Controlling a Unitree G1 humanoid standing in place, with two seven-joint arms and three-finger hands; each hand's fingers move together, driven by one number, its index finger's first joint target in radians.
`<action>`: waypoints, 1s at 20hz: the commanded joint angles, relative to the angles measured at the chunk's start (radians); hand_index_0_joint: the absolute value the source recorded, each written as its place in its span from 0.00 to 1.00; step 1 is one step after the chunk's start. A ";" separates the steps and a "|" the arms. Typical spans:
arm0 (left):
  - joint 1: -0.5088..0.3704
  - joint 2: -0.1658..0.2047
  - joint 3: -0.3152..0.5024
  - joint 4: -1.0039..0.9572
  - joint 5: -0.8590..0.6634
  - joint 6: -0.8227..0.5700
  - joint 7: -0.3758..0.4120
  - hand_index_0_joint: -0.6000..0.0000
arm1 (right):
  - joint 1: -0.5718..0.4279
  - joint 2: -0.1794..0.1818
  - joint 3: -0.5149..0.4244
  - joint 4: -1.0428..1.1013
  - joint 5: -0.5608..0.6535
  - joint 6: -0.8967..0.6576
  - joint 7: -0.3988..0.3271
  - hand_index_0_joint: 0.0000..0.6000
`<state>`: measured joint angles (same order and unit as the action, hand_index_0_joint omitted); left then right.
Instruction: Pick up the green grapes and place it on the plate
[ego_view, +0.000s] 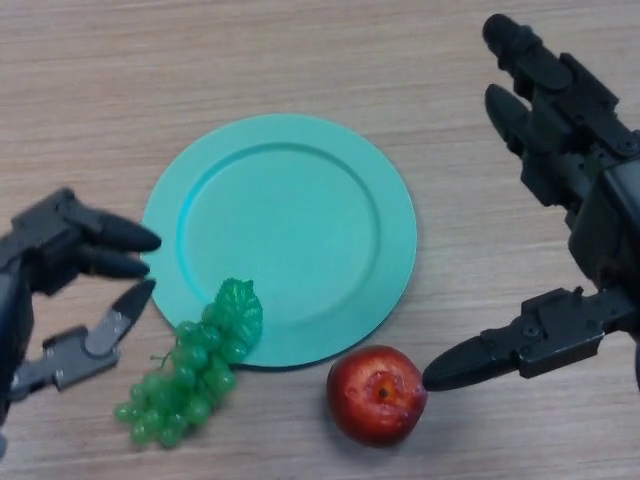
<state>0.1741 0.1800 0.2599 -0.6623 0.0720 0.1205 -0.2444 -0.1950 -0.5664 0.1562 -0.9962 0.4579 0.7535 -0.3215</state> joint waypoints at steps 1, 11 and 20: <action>-0.042 0.060 0.085 -0.083 0.076 -0.117 0.005 0.00 | -0.022 -0.026 -0.064 -0.051 0.008 -0.172 -0.028 0.00; 0.017 0.029 0.128 -0.071 0.224 -0.155 -0.052 0.75 | -0.026 0.013 -0.069 -0.051 -0.037 -0.132 0.010 0.00; 0.183 0.010 0.009 0.072 0.483 -0.204 -0.013 1.00 | -0.078 0.117 -0.016 -0.051 -0.130 -0.037 0.071 0.00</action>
<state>0.3582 0.1618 0.2202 -0.5328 0.5377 0.0141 -0.3355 -0.2404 -0.4391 0.1823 -0.9961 0.3770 0.8114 -0.2536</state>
